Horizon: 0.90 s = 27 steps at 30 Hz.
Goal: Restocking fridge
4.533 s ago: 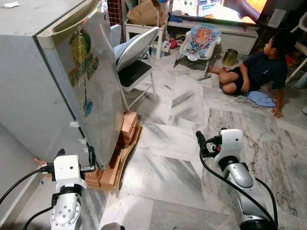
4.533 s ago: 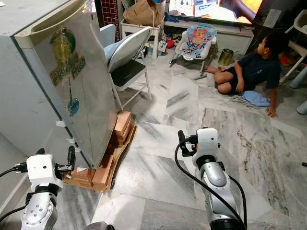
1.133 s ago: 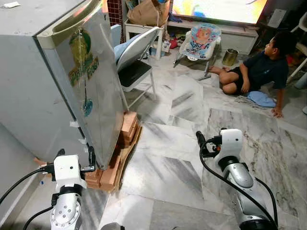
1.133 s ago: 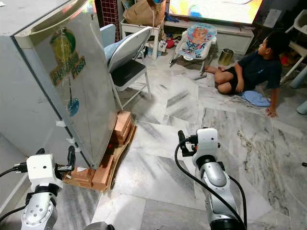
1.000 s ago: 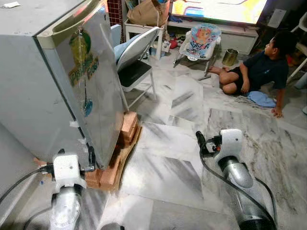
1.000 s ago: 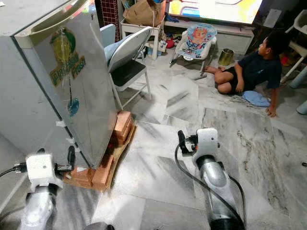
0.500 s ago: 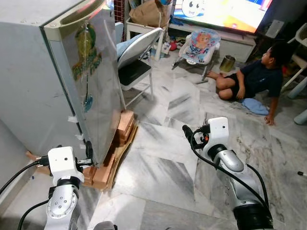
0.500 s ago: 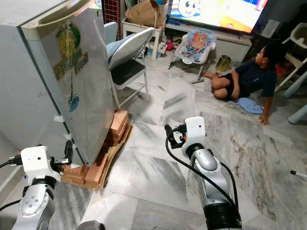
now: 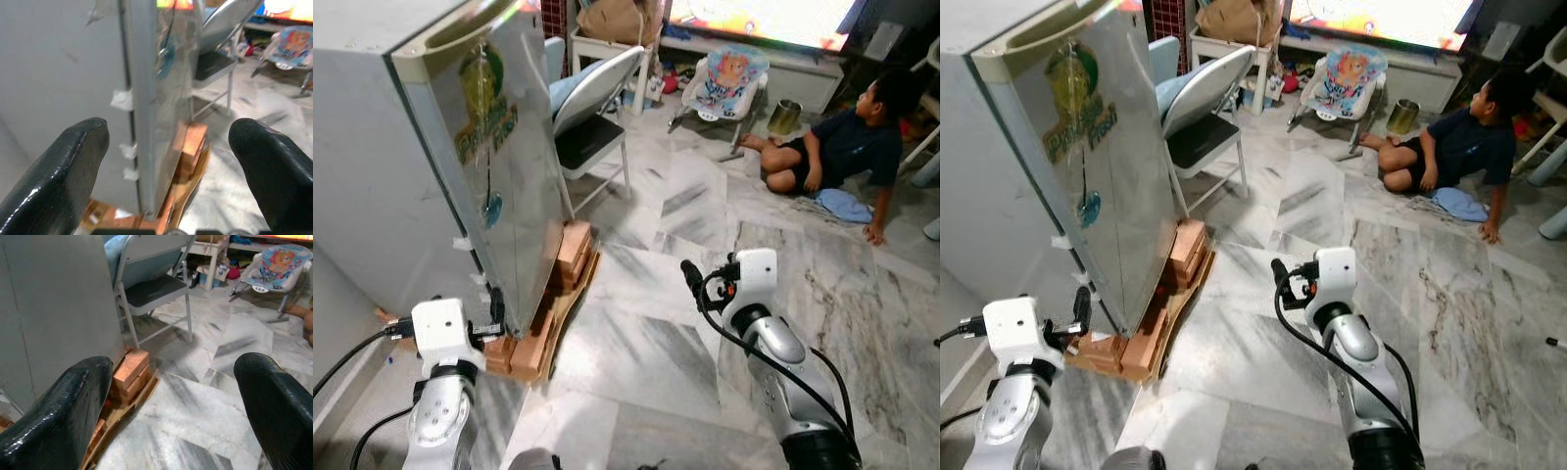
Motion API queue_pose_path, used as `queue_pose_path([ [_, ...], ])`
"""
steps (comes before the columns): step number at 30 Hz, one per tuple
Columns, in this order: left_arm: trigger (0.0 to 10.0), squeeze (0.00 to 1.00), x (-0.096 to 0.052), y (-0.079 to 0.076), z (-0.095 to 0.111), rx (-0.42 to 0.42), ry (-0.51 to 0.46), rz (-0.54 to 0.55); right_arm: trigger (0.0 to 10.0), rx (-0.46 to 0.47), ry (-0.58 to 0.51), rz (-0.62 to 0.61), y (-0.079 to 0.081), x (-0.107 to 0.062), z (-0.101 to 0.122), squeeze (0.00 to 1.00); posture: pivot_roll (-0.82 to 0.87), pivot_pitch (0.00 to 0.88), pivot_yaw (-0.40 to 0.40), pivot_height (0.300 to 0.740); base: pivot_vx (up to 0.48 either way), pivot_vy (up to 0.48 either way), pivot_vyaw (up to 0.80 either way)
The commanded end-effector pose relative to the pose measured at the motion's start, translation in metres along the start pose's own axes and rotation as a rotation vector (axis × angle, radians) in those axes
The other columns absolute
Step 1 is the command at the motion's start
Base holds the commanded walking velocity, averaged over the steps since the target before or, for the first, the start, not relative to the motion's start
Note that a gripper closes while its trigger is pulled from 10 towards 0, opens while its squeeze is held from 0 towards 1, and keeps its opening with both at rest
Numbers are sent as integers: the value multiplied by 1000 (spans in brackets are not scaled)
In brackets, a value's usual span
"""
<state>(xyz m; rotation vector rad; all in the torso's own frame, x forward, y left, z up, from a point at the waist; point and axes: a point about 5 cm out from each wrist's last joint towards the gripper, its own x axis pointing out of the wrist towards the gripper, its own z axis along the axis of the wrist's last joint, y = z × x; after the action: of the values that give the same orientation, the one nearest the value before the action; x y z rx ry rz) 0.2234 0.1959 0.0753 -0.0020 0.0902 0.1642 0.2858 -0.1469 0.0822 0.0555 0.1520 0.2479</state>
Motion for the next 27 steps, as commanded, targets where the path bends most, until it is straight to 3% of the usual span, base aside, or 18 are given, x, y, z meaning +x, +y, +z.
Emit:
queue_pose_path([
  [1,10000,0,1,-2,-1,8,11,-23,10000,-12,-21,9,2,0,5,0,26,74,-45,740,0,0,-444],
  [11,10000,0,2,-6,1,-11,4,-38,10000,1,-34,7,1,5,8,0,37,78,-52,740,49,334,-676],
  [22,10000,0,4,-8,3,-1,-2,-48,10000,-14,-40,12,4,7,8,0,38,78,-39,740,154,414,0],
  [27,10000,0,5,-11,3,-9,0,-48,10000,-21,-53,9,3,11,11,0,37,80,-35,740,0,0,0],
])
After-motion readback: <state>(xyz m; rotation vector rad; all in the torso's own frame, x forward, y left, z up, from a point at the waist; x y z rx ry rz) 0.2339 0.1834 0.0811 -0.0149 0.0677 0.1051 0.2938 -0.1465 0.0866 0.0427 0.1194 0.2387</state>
